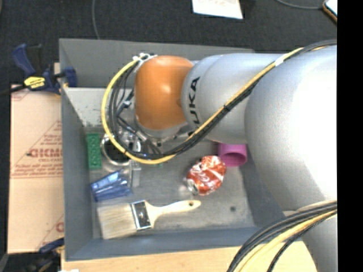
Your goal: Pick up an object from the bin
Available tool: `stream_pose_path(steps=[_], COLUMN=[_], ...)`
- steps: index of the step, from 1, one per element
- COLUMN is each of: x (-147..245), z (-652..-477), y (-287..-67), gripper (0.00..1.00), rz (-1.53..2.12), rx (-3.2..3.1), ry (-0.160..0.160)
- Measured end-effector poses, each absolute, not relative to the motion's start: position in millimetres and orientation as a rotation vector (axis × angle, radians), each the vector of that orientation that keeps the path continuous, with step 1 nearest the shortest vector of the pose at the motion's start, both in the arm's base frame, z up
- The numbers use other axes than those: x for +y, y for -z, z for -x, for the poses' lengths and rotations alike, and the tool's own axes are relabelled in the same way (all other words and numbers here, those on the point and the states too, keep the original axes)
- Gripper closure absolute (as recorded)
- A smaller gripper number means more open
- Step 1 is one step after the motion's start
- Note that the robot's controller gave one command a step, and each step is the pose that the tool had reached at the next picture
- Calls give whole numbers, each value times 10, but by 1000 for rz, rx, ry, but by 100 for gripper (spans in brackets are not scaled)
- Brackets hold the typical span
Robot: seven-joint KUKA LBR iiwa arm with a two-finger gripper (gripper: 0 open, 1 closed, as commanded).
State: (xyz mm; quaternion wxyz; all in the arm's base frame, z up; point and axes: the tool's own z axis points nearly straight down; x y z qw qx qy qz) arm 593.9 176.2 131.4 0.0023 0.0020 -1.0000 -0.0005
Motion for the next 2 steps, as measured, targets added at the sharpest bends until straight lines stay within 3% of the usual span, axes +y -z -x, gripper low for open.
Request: stream_pose_path(steps=[1,2], x=[1755,2047], z=[-5959,-5757], y=[-1366,-914], gripper=[0,0], rz=[1,-397], rx=[-3145,-3115], ry=[4,3])
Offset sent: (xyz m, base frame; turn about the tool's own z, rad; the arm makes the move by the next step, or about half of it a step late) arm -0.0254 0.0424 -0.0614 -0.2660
